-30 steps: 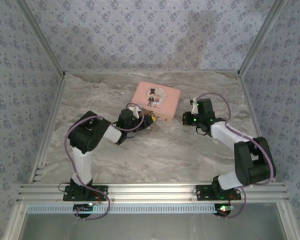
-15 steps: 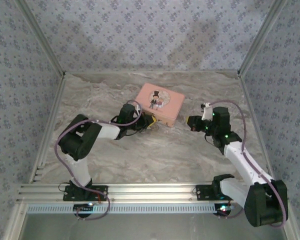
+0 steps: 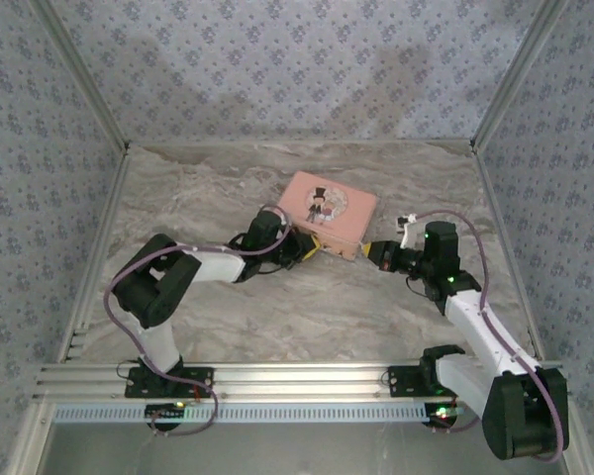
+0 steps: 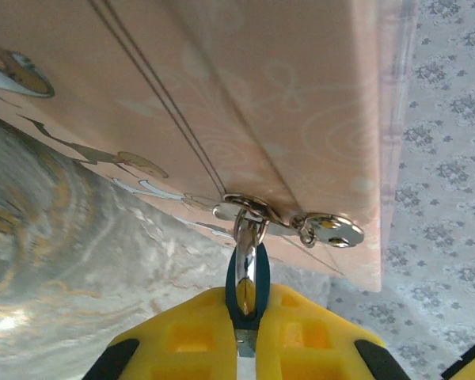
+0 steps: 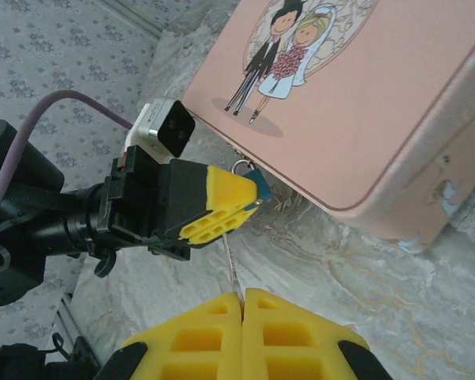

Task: Unlock the padlock with the key

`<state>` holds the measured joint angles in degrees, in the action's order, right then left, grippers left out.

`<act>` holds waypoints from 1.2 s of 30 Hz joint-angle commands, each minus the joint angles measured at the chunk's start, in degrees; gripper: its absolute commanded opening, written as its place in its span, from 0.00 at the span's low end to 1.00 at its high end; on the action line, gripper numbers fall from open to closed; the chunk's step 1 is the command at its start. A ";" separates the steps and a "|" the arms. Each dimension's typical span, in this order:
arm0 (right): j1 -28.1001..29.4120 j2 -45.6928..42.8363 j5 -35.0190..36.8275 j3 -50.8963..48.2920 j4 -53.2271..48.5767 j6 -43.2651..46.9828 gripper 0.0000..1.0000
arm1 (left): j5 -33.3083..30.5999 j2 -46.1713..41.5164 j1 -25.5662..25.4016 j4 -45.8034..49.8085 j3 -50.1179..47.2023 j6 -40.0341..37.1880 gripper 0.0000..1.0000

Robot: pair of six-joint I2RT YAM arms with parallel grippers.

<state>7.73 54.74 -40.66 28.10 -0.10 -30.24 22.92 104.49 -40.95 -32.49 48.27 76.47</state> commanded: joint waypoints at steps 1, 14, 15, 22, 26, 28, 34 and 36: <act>-0.33 -0.84 -2.40 -2.19 1.74 -3.71 0.00 | 0.70 3.32 -1.19 -9.61 2.59 6.75 0.04; 0.84 -0.78 -2.07 -5.16 5.60 -10.27 0.00 | 0.72 4.15 -1.88 -9.74 5.61 7.45 0.04; 0.95 -0.76 -1.92 -5.36 5.87 -10.67 0.00 | 0.73 4.15 -1.84 -9.91 5.61 7.47 0.04; 2.17 0.60 -1.11 -7.15 9.93 -15.55 0.00 | 1.45 4.67 -1.77 -13.05 5.08 8.52 0.04; 3.33 2.80 0.24 -8.08 12.93 -16.97 0.00 | 2.81 5.32 -1.77 -13.28 5.34 8.52 0.04; 3.87 4.57 1.29 -7.91 13.70 -16.16 0.00 | 3.63 5.62 -1.74 -13.80 5.18 8.85 0.04; 3.51 8.99 4.28 -5.28 10.63 -11.88 0.00 | 7.25 6.04 -1.51 -10.12 5.17 6.53 0.04; 3.32 9.87 4.90 -4.85 10.12 -10.80 0.00 | 8.83 5.78 -1.22 -5.52 5.42 3.49 0.04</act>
<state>11.27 63.81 -37.78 21.06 11.29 -43.77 26.96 110.80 -42.39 -39.62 51.64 83.90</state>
